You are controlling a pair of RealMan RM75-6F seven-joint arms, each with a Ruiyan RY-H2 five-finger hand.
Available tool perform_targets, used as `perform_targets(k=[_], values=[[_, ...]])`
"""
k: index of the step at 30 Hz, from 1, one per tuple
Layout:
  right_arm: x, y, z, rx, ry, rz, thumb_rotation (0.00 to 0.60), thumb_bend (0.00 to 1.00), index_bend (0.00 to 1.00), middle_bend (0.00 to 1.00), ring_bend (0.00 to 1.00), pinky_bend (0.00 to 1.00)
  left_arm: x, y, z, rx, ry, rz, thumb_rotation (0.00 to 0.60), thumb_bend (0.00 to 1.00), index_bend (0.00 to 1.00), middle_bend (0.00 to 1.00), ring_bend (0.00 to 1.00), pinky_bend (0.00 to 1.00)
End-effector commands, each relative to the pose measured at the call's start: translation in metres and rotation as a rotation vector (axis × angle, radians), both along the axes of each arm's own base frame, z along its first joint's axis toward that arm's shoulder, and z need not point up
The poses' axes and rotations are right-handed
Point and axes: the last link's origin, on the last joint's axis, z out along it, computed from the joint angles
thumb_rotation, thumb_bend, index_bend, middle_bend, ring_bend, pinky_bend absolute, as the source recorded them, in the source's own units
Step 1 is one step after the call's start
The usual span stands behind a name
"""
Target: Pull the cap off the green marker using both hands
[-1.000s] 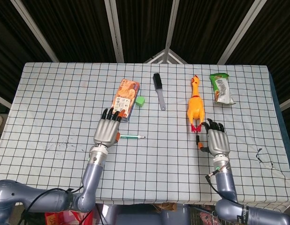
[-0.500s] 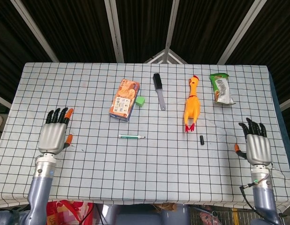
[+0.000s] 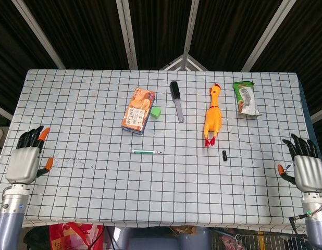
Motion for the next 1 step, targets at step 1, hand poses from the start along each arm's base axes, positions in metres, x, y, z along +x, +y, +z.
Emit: perform_targets(k=[1], values=[[-0.0022, 0.002, 0.0008, 0.002, -0.002, 0.005, 0.6, 0.35, 0.17, 0.08, 0.09, 0.04, -0.0064, -0.0064, 0.0108, 0.021, -0.003, -0.005, 0.6, 0.53, 0.05, 0.0, 0.0, 0.0]])
